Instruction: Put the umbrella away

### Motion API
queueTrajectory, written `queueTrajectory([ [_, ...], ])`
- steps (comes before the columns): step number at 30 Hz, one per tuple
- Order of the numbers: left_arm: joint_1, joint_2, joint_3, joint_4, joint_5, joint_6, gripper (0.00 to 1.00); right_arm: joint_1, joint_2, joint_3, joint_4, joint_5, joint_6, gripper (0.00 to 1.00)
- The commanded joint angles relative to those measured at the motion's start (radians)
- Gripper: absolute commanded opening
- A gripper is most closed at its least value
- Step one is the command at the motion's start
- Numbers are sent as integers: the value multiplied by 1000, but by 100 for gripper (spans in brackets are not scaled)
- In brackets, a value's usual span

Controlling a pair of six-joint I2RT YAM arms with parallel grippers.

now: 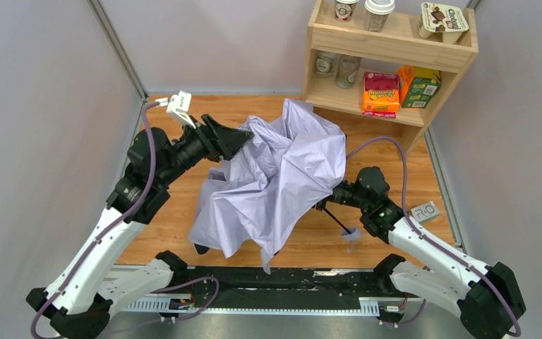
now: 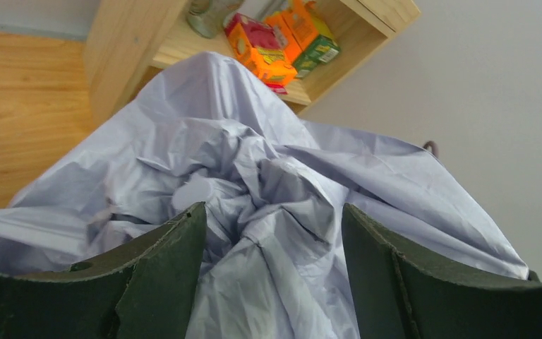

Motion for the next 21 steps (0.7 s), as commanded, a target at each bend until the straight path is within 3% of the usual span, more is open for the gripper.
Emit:
queueTrajectory([
  [1, -3, 60, 5, 101, 208, -74, 76, 16, -26, 63, 160, -67, -4, 0],
  [6, -2, 108, 3, 95, 277, -65, 55, 21, -19, 89, 118, -64, -29, 0],
  [10, 1, 108, -5, 90, 245, -43, 28, 33, -26, 112, 51, -50, -79, 0],
  [14, 7, 96, -26, 202, 237, -25, 3, 55, -9, 111, 31, -19, -100, 0],
  [19, 7, 56, -14, 257, 173, 159, 0, 58, 19, 100, 57, 80, -51, 2],
  [21, 7, 28, -5, 243, 126, 251, 0, 58, 39, 99, 46, 169, -9, 40],
])
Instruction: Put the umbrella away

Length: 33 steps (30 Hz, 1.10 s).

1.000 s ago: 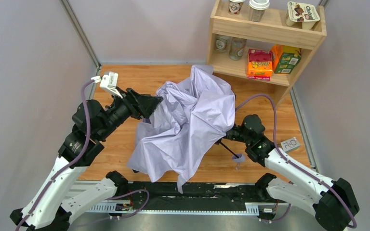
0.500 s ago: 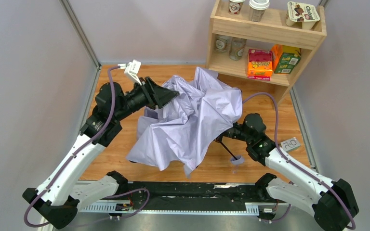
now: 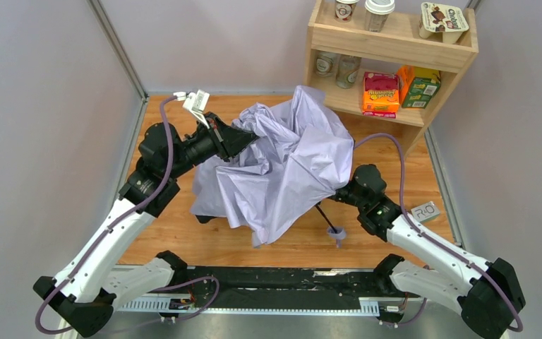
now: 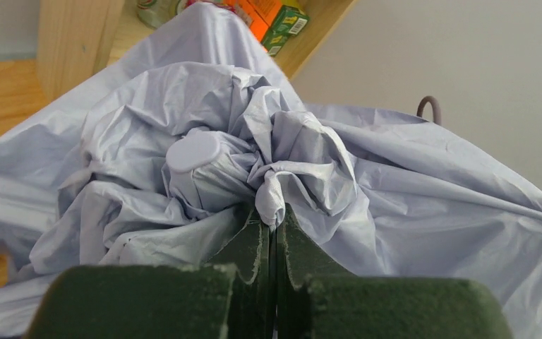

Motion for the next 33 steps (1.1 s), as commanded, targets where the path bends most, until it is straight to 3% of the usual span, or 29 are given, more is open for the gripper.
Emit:
queueTrajectory([
  [1, -8, -57, 20, 88, -74, 270, 0, 29, 32, 54, 58, 106, 37, 59],
  [3, -8, -58, 67, 28, -115, 388, 0, 28, 40, 56, -16, 233, 83, 93],
  [4, -8, -55, 107, -19, -137, 439, 0, 29, 32, 51, -84, 303, 104, 100],
  [7, -9, -50, 161, -73, -175, 605, 0, 29, -7, 28, -272, 420, 150, 100],
  [13, -8, -64, 145, 5, -146, 784, 0, 26, -226, -42, -658, 679, 284, 100],
  [18, -8, 48, 215, -119, -130, 756, 0, 20, -452, 3, -815, 838, 301, 100],
  [20, -8, 51, 124, -85, -112, 704, 0, 20, -518, 31, -838, 875, 268, 100],
  [24, -8, 51, -147, 71, -72, 549, 0, 18, -544, 57, -785, 800, 137, 100],
  [27, -8, 57, -297, 131, -82, 492, 0, 20, -511, 71, -714, 601, 74, 100],
  [33, -9, 30, -358, 159, -115, 433, 0, 21, -430, 108, -634, 323, 36, 100],
])
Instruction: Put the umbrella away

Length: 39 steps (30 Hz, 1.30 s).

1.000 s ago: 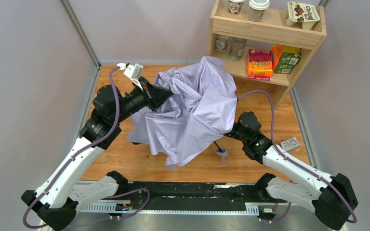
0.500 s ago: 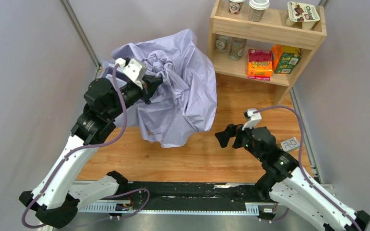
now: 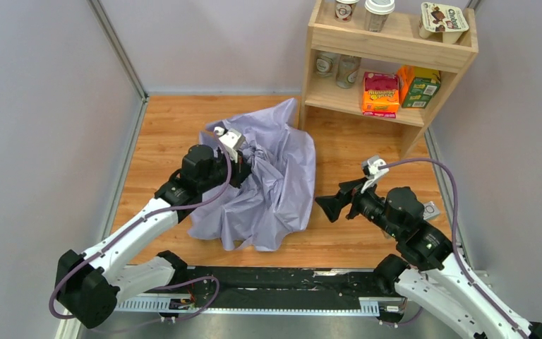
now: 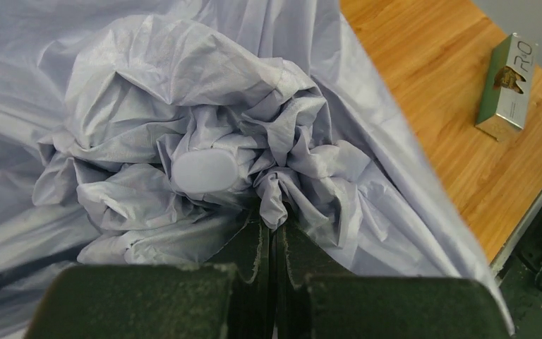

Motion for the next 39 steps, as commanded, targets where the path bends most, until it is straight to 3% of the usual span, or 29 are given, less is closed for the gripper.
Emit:
queueTrajectory([
  [1, -1, -28, 42, 48, -7, -79, 0, 4, 65, 72, 98, -295, -88, 98],
  [4, -1, -29, 103, -67, -30, -105, 0, 42, 154, 110, 99, -395, -105, 94],
  [6, 2, -49, 134, -104, -28, -151, 0, 111, 213, 126, 94, -360, -126, 94],
  [11, 4, -28, 293, -334, -42, -237, 0, 377, 346, 187, 117, -110, -223, 96],
  [13, 4, -19, 324, -382, -16, -254, 0, 433, 409, 228, 123, 63, -231, 93],
  [16, 4, -38, 314, -379, 19, -257, 0, 435, 495, 291, 128, 154, -228, 79],
  [21, 2, -92, 268, -338, 197, -196, 0, 435, 602, 399, 149, 107, -215, 58],
  [24, 4, -153, 211, -267, 286, -176, 0, 424, 671, 443, 134, 100, -238, 55],
  [28, 4, -255, 135, -161, 416, -184, 0, 357, 747, 454, 154, -37, -249, 54],
  [31, 4, -298, 104, -138, 437, -201, 0, 343, 756, 477, 116, -74, -263, 61],
  [34, 4, -307, 85, -138, 455, -210, 0, 341, 712, 482, 45, -152, -248, 81],
  [39, 4, -316, 85, -167, 418, -188, 0, 343, 548, 399, 5, -234, -179, 100],
])
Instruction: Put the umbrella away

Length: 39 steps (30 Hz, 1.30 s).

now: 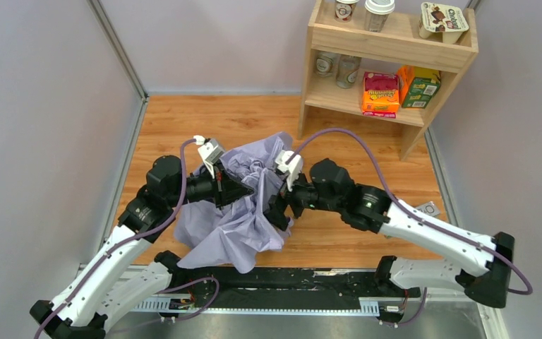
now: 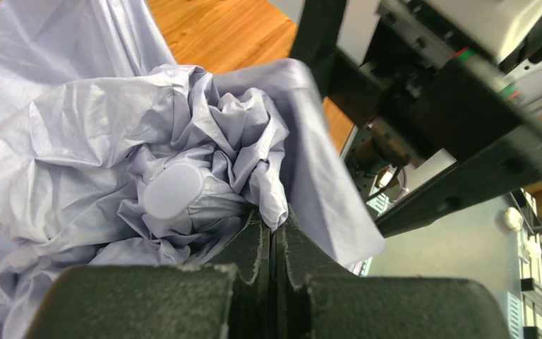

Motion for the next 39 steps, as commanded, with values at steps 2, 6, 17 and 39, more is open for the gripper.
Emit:
queueTrajectory([
  [2, -6, -17, 20, 85, 26, 3, 0, -11, -197, -40, -93, -53, 45, 100],
  [6, -5, -4, 18, 78, -126, -78, 0, -14, -274, -40, -202, 45, 65, 100],
  [17, 4, -39, -93, 286, -216, -214, 0, -2, -349, -97, -201, 86, 264, 100],
  [39, 4, 13, 80, -160, -587, -428, 0, 118, 155, 296, 75, 480, 166, 75],
])
